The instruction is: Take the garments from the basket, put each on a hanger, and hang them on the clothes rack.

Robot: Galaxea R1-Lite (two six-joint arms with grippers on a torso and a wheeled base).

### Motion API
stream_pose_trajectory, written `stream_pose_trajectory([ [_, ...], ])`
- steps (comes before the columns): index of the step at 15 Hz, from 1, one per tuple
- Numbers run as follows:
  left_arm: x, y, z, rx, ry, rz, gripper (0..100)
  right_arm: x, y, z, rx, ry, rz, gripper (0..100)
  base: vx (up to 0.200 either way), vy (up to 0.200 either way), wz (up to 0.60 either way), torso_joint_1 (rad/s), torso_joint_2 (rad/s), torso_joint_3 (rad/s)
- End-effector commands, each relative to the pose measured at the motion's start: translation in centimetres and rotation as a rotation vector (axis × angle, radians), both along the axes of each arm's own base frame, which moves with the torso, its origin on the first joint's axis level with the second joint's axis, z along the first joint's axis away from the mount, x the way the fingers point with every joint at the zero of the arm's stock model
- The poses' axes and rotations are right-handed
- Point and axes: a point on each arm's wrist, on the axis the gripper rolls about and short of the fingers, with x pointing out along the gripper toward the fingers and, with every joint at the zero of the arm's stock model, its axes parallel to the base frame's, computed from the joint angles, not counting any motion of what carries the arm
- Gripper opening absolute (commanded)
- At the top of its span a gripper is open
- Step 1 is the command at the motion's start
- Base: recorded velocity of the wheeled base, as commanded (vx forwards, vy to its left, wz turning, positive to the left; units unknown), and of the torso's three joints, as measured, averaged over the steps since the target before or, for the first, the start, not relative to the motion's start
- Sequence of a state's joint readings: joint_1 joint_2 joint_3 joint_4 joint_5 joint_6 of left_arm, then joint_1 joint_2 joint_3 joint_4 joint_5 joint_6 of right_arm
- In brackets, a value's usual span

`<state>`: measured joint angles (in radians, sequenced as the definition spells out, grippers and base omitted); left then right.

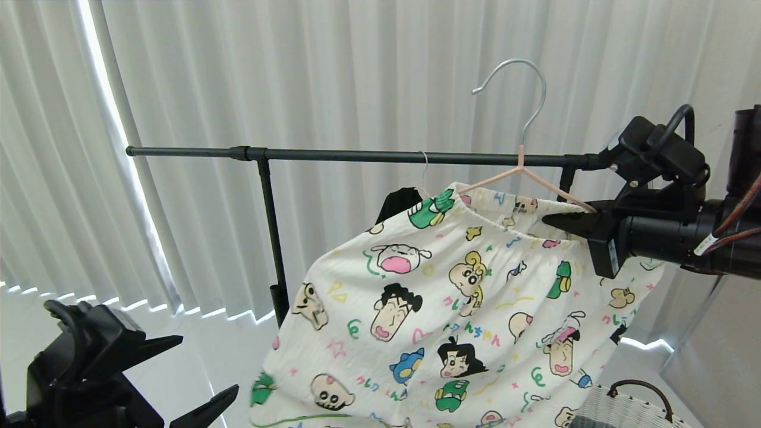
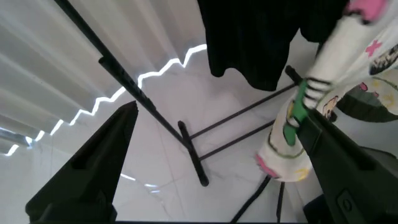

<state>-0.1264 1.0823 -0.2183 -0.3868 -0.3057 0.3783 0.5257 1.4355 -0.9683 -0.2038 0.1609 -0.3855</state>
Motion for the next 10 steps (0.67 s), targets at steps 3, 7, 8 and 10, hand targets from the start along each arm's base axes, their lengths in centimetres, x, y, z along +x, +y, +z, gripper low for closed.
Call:
stream_pose_trajectory([
  [3,-1.3,0.4,1.2,-0.063,-0.075,0.046,100,0.1,-1.7,-0.4,-0.044,0.052,-0.101,0,0.0,0.0,0.0,0.0,0.0,0.0],
  [7,1.0,1.6,4.8,-0.16,-0.14,0.197,100,-2.1,-4.4,-0.4,-0.14,0.146,-0.268,0,0.0,0.0,0.0,0.0,0.0,0.0],
  [8,1.9,2.1,5.4,-0.176,-0.142,0.239,100,-2.9,-5.0,-0.7,-0.181,0.184,-0.314,0,0.0,0.0,0.0,0.0,0.0,0.0],
  [10,3.1,2.9,6.0,-0.18,-0.143,0.297,100,-4.2,-6.1,-0.9,-0.228,0.249,-0.401,0,0.0,0.0,0.0,0.0,0.0,0.0],
])
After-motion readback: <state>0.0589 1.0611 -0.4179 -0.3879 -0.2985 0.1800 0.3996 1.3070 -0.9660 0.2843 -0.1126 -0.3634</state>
